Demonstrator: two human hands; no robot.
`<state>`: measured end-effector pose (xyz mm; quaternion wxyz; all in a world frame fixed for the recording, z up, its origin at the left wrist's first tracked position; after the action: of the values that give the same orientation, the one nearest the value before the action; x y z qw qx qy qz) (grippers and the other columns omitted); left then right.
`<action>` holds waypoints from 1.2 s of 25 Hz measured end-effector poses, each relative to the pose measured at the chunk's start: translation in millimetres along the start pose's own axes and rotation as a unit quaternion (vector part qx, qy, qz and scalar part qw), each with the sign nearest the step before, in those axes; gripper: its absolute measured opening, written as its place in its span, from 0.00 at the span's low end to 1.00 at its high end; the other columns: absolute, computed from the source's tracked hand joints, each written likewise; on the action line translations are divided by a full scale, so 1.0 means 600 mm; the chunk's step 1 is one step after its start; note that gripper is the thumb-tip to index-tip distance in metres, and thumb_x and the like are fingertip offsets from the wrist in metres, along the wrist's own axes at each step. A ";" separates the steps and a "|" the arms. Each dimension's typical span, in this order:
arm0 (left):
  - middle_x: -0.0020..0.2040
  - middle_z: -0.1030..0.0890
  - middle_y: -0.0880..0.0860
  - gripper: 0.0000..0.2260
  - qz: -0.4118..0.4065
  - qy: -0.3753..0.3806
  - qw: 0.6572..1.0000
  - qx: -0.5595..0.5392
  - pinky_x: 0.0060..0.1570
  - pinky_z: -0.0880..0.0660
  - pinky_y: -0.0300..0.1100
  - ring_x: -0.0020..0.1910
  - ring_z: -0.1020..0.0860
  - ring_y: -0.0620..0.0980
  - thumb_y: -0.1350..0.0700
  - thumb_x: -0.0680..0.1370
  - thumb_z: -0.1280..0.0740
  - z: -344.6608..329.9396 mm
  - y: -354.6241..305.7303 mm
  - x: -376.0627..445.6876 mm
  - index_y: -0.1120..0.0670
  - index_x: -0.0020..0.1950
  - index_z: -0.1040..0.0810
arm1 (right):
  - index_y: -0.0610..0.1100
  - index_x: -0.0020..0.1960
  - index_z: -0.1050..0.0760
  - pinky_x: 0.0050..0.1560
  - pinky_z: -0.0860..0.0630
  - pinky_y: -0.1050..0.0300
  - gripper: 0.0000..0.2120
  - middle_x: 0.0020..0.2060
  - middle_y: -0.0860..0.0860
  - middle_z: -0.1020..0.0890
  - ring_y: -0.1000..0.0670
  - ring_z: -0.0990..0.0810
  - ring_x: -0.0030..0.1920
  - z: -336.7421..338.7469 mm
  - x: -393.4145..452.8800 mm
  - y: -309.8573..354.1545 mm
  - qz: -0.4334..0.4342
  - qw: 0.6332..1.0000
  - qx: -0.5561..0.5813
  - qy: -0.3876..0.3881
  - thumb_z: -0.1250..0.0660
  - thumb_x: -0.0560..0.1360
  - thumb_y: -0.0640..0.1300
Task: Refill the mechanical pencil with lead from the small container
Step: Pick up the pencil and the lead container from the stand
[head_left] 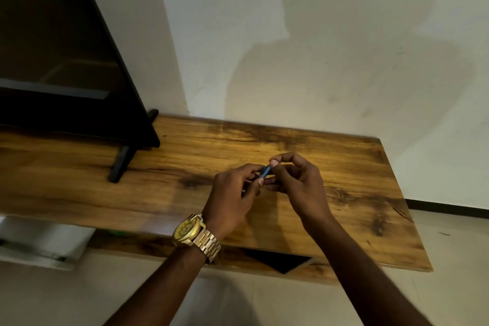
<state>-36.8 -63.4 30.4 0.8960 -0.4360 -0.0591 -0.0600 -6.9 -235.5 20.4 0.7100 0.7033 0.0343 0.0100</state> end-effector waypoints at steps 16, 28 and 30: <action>0.51 0.13 0.46 0.09 0.043 0.004 0.997 -0.070 0.49 0.19 0.41 0.51 0.16 0.42 0.52 0.87 0.34 -0.030 0.001 -0.006 0.50 0.61 0.15 | 0.37 0.55 0.15 0.53 0.15 0.50 0.09 0.45 0.40 0.11 0.44 0.13 0.46 0.026 0.011 -0.011 -0.037 0.998 0.029 0.030 0.29 0.84 0.43; 0.43 0.14 0.37 0.07 0.107 0.015 0.980 -0.167 0.47 0.17 0.38 0.43 0.15 0.37 0.50 0.85 0.31 -0.034 0.010 -0.015 0.36 0.55 0.16 | 0.49 0.51 0.12 0.45 0.15 0.60 0.03 0.37 0.57 0.13 0.59 0.13 0.39 0.091 0.042 -0.029 0.005 0.942 -0.317 -0.108 0.22 0.79 0.47; 0.42 0.13 0.44 0.06 0.134 0.016 0.973 -0.185 0.48 0.16 0.43 0.43 0.14 0.42 0.50 0.84 0.29 -0.040 0.017 -0.015 0.38 0.56 0.15 | 0.50 0.49 0.13 0.39 0.22 0.71 0.03 0.36 0.61 0.16 0.62 0.17 0.38 0.083 0.046 -0.036 0.004 0.921 -0.383 -0.071 0.20 0.77 0.46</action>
<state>-42.7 -75.8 6.5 0.8004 -0.5973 0.0259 0.0436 23.2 -283.7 -1.7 0.9256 0.3768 -0.0258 -0.0245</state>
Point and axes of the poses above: each hand's wrist, its own x-axis towards the middle knuckle, its own z-axis out of the back of the hand, y = z × x, the point moved 2 cm from there along x, towards the middle knuckle
